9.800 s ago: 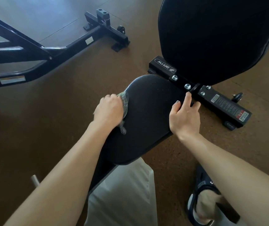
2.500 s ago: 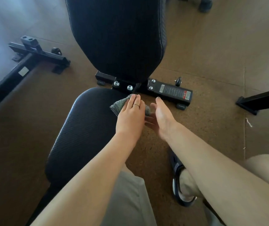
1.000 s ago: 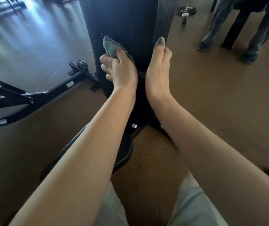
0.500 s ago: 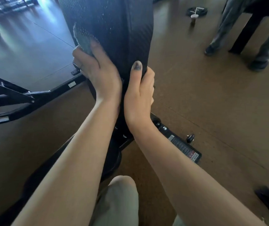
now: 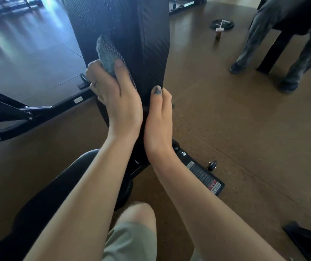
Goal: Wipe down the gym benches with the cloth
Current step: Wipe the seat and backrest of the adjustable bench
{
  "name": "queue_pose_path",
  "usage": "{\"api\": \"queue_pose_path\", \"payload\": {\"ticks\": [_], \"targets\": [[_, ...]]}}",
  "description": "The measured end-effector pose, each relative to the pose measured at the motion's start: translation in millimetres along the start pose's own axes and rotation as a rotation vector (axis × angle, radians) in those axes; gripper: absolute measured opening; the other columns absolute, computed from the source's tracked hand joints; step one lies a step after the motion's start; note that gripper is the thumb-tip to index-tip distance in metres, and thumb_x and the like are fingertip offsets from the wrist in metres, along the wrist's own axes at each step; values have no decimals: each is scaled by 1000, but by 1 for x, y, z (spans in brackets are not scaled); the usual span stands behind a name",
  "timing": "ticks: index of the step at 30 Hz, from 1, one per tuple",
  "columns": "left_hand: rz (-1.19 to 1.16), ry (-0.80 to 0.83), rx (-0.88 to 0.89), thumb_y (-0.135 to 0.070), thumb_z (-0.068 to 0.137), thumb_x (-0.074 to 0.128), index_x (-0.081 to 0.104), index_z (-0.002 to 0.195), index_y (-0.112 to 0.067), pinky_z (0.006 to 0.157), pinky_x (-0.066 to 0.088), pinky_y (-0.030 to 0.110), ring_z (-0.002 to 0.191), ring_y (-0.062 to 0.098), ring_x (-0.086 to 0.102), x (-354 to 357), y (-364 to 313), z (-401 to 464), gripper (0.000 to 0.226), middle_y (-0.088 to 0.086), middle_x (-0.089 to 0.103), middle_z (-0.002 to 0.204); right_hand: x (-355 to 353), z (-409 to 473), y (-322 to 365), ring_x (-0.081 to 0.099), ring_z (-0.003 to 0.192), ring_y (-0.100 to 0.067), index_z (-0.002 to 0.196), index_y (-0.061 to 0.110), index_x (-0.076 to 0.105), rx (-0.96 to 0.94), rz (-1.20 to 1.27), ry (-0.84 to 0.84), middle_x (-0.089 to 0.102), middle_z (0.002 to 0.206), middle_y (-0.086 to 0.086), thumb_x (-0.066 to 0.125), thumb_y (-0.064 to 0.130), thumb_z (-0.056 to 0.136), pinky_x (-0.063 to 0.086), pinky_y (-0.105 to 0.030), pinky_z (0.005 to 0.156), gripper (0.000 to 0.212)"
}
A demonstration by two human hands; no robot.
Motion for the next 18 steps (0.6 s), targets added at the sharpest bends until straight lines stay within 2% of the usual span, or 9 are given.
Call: {"api": "queue_pose_path", "payload": {"ticks": [3,5,7,8,9,11,14,16,18], "targets": [[19,7,-2,-41,100,28,31,103,-19,106,31,49,113,23,37,2,0,11,23,12,47,125,-2,8,-1,54,117,1,111,44,65,105,82,37,63,115,25,28,66,100,38,-41,113,44],[12,-19,-8,-41,101,26,34,107,-17,108,29,52,113,21,36,2,0,20,26,10,46,127,1,11,1,51,129,-2,127,44,65,161,71,64,62,130,26,24,77,93,33,-44,120,62],[43,-37,-30,-41,102,25,39,116,-8,109,28,51,116,22,36,1,2,33,38,8,44,131,2,15,9,47,139,-5,145,42,54,172,86,62,57,145,22,24,83,86,31,-44,121,78],[54,-36,-51,-40,103,25,40,121,-5,109,27,51,119,24,36,1,4,42,42,8,43,134,2,19,16,50,135,-1,147,40,52,152,103,51,60,140,24,26,82,88,32,-39,119,77],[52,-35,-78,-39,105,25,40,124,-4,109,27,50,123,26,36,1,8,50,43,8,42,137,1,22,22,52,123,8,147,36,52,126,113,33,64,126,30,27,77,95,32,-33,114,71],[41,-31,-124,-37,108,28,40,126,-4,109,27,49,126,30,36,0,15,62,39,8,41,139,2,25,37,48,96,17,144,30,55,94,129,-18,53,93,40,27,65,105,30,-25,102,60],[59,0,-125,-36,107,31,42,123,-4,108,25,44,126,32,36,0,14,61,38,10,42,136,8,24,46,54,87,16,130,30,61,63,167,-105,55,78,42,27,63,106,37,-25,98,53],[50,48,-33,-40,101,31,43,118,-4,106,25,42,120,29,37,1,5,50,42,9,42,129,11,23,46,54,80,23,135,27,57,42,168,-164,55,70,48,26,62,107,35,-20,90,55],[58,123,111,-43,98,30,45,115,-4,98,23,35,115,26,36,2,-9,36,46,10,42,124,13,24,47,58,88,19,128,34,61,15,158,-204,61,81,44,26,68,103,39,-22,97,54]]}}
Point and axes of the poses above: each hand's wrist, its own z-axis towards the middle knuckle, its own x-axis out of the palm, y = z × x, the point moved 8 cm from there along z, towards the middle knuckle
